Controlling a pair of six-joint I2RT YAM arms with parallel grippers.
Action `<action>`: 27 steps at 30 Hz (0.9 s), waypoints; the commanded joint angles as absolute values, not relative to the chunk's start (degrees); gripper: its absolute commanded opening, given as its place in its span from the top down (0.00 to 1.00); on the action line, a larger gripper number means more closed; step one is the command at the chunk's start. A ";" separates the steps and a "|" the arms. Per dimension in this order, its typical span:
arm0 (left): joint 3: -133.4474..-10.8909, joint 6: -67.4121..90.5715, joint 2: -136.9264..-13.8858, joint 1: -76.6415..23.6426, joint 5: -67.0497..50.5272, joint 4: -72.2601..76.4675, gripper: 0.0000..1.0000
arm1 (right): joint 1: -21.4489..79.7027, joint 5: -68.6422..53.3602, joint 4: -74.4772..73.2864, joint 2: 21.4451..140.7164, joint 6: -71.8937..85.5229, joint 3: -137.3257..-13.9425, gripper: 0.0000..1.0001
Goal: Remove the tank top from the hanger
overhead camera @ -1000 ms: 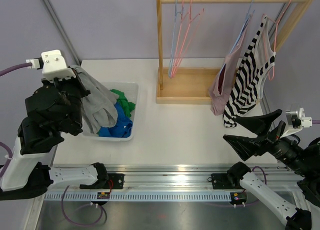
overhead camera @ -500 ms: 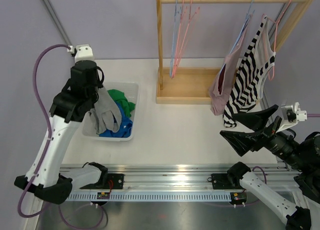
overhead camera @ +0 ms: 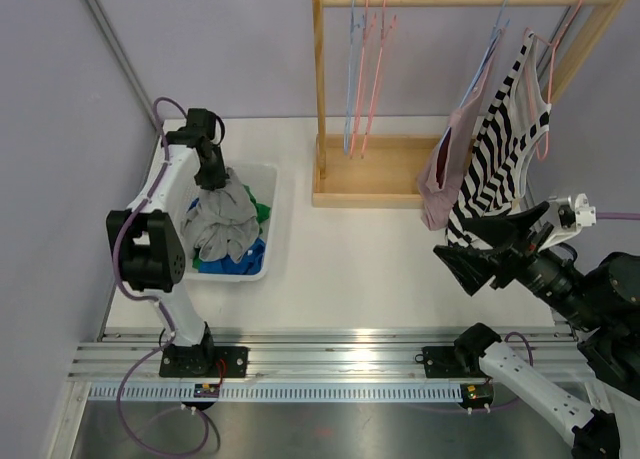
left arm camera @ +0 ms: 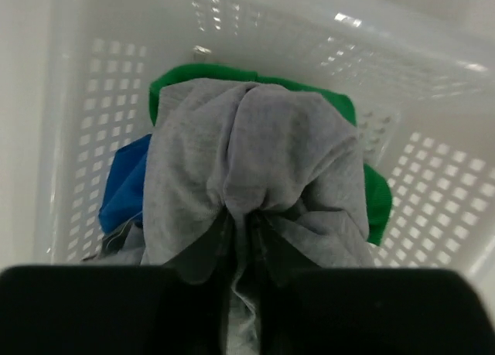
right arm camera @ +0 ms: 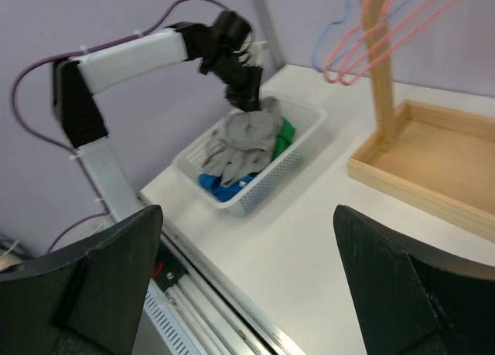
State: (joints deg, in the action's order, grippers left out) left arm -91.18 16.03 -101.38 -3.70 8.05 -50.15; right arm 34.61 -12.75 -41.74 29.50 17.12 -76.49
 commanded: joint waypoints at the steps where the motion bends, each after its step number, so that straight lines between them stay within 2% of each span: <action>1: -95.89 16.79 -103.00 -2.90 -2.35 -53.35 0.74 | 34.98 3.78 -43.50 33.48 17.48 -80.58 0.00; 2: -95.98 16.70 -102.22 -2.90 -4.03 -53.00 0.63 | 34.98 8.13 -44.72 34.36 18.19 -81.64 0.01; 3: -95.72 16.61 -101.09 -2.99 -5.17 -52.65 0.42 | 34.98 12.00 -46.56 36.28 18.98 -82.52 0.00; 4: -95.45 16.87 -98.29 -2.99 -6.06 -51.86 0.36 | 34.98 18.48 -47.36 37.08 18.98 -84.01 0.01; 7: -93.52 16.26 -92.74 -2.99 -9.30 -49.75 0.05 | 34.98 25.47 -47.73 40.33 17.58 -85.60 0.01; 8: -92.99 16.09 -90.46 -3.08 -9.58 -49.14 0.01 | 35.07 28.10 -47.12 41.04 16.45 -85.69 0.00; 12: -90.10 16.43 -78.09 -3.51 -7.65 -48.08 0.01 | 34.98 35.15 -46.66 47.10 15.65 -88.76 0.00; 16: -81.76 17.31 -65.79 -4.04 -4.40 -43.53 0.01 | 35.07 39.53 -49.30 55.97 13.80 -98.31 0.00; 20: -68.94 17.31 -54.33 -5.09 -5.89 -38.42 0.01 | 34.81 46.31 -48.69 66.67 8.90 -106.15 0.01; 22: -66.63 17.14 -51.34 -6.23 -7.29 -37.79 0.01 | 33.06 46.67 -49.13 70.21 7.56 -112.37 0.04; 27: -63.73 16.00 -46.59 -7.56 -7.03 -40.07 0.01 | 23.57 37.63 -55.44 81.99 9.23 -126.45 0.11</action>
